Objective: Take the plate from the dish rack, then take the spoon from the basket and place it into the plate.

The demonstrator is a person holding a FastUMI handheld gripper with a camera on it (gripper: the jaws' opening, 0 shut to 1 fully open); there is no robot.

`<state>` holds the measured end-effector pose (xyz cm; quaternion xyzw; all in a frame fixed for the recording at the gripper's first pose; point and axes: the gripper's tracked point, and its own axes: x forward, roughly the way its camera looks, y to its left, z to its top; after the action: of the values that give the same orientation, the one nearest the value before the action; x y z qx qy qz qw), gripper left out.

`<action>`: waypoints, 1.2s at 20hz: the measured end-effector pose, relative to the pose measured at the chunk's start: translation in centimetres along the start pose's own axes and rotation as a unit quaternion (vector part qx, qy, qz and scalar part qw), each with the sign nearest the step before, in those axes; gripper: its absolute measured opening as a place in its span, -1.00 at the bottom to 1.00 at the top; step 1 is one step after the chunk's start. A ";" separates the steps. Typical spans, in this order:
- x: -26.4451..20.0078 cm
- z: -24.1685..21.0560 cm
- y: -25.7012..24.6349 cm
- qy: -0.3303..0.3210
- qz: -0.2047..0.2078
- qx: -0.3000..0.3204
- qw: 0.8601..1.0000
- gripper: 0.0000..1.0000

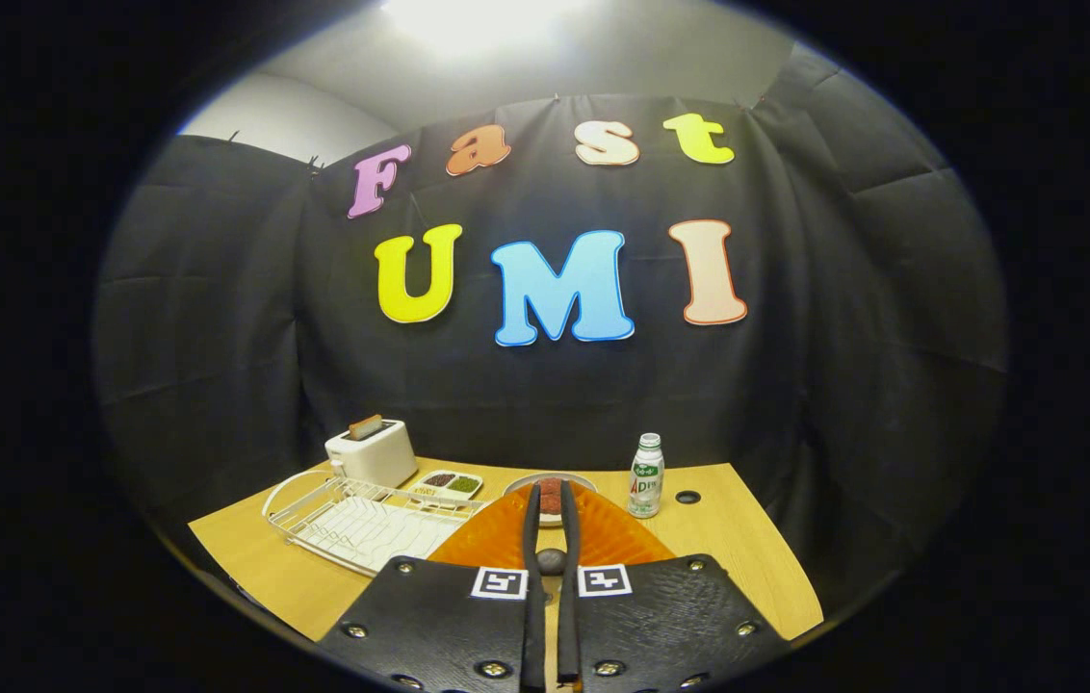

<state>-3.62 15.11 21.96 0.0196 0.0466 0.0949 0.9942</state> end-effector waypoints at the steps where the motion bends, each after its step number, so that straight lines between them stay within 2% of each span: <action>1: -0.4 -0.6 0.4 0.007 0.002 0.001 1.000 -0.90; 12: -2.2 -5.6 6.8 0.055 0.049 0.009 0.997 -0.91; 24: 0.1 -10.0 14.3 0.101 0.118 -0.010 0.988 -0.90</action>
<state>-7.22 29.50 12.66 0.0055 0.1435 0.2137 0.9663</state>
